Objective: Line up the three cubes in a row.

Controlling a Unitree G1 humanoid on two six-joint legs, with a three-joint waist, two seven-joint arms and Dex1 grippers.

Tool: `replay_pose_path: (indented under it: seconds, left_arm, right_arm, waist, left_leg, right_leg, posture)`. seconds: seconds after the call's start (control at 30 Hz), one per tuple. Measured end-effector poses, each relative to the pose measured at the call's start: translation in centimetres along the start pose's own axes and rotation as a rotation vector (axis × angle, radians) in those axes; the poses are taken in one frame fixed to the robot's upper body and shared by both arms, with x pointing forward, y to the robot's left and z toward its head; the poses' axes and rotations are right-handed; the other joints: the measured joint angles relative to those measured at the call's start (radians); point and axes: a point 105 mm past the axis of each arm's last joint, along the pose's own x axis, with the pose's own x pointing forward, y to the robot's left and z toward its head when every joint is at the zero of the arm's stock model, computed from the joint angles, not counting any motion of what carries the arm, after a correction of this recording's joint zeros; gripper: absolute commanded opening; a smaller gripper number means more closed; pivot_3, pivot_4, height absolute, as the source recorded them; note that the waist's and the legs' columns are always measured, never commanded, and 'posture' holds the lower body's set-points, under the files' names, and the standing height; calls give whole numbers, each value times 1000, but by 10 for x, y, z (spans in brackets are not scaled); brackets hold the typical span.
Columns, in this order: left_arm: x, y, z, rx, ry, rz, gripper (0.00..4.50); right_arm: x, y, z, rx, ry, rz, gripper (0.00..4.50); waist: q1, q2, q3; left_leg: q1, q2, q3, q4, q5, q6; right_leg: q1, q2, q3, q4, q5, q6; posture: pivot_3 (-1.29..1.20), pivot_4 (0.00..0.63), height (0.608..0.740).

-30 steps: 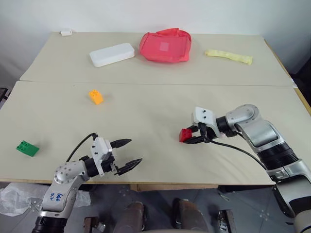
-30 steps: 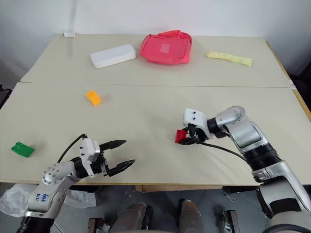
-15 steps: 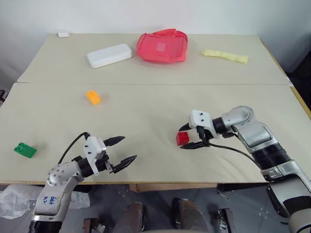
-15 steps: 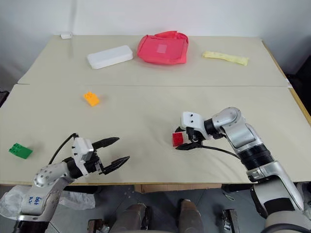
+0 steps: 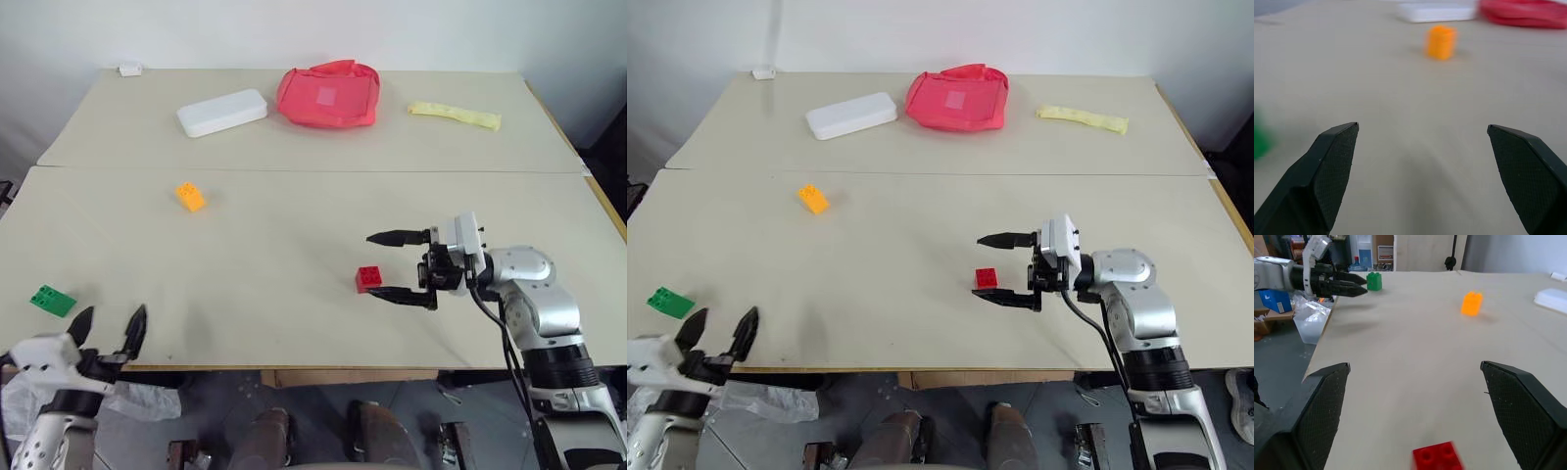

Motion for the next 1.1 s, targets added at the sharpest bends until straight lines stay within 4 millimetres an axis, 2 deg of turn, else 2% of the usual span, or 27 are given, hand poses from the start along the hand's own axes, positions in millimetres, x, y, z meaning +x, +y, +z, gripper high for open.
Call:
replay_pose_path:
  seconds: [0.1, 0.2, 0.27, 0.37, 0.47, 0.67, 0.8, 0.87, 0.93, 1.03, 1.1]
  left_arm:
    - [-26, 32, -8, -32, -5, 196, 4500]
    - [-58, 60, -29, -38, 51, 359, 4500]
    - [-70, 68, -35, -51, 60, 417, 4500]
    - [-70, 68, -32, -53, 39, 412, 4500]
    - [-59, 67, -25, -54, 8, 376, 4500]
    - [-11, 65, 1, 11, -49, 301, 4500]
    - [11, 40, -1, -25, -33, 342, 4500]
    - [22, 22, -8, -60, -8, 390, 4500]
    - [35, 9, -6, -83, -12, 433, 4500]
    - [47, 16, 11, -113, -62, 604, 4500]
    - [54, 17, 21, -110, -93, 655, 4500]
  right_arm:
    - [16, 15, 6, 10, -124, 40, 4488]
    - [23, 21, 7, -54, -147, 68, 4488]
    - [23, 21, 7, -76, -145, 73, 4488]
    - [25, 21, 8, -81, -147, 70, 4488]
    - [25, 20, 8, -81, -142, 68, 4488]
    - [29, 18, 10, -82, -125, 79, 4488]
    - [27, 21, 8, -79, -99, 112, 4488]
    - [25, 21, 8, -75, -83, 120, 4488]
    - [27, 20, 10, -79, -83, 131, 4488]
    - [29, 22, 12, -78, -80, 142, 4488]
    - [30, 23, 10, -69, -76, 144, 4488]
  waist:
    - [-3, 0, 0]
    - [-7, 0, 0]
    - [2, -3, -1]
    - [13, -5, -3]
    - [11, -5, -3]
    - [7, -5, -3]
    - [7, -5, -3]
    - [10, -5, -3]
    - [10, -6, -3]
    - [9, -6, -3]
    - [9, -6, -3]
  left_leg:
    - [1, 1, 1, 0, -1, -1]
    - [1, 1, 2, -1, -1, 0]
    - [1, 1, 2, 0, -1, 0]
    - [1, 0, 1, 0, -1, 1]
    - [1, 1, 1, 0, -1, 0]
    - [1, 1, 1, 0, -1, 0]
    - [1, 0, 1, 0, -2, 1]
    - [1, -1, 1, 0, -2, 1]
    - [1, 0, 1, 0, -2, 0]
    - [1, 1, 1, 0, -1, -1]
    - [1, 1, 2, 0, -1, -2]
  right_leg:
    - [0, 1, 1, 0, 0, 0]
    - [0, 1, 1, 0, 0, 0]
    - [0, 0, 1, 0, 0, 0]
    - [1, -1, 0, 0, 0, 0]
    - [1, 0, 1, 0, 0, -1]
    - [0, 0, 1, 2, -1, -1]
    - [0, 0, 1, 4, 0, -1]
    - [0, 0, 1, 4, 0, 0]
    - [0, 1, 1, 4, 0, 0]
    - [-1, 3, 1, 5, 0, 0]
    - [-1, 3, 1, 6, 0, 0]
  posture:
    - [0, 150, 740]
    - [0, 150, 740]
    - [0, 150, 740]
    - [0, 150, 740]
    - [0, 150, 740]
    - [0, 150, 740]
    - [0, 150, 740]
    - [0, 150, 740]
    - [0, 150, 740]
    - [0, 150, 740]
    - [0, 150, 740]
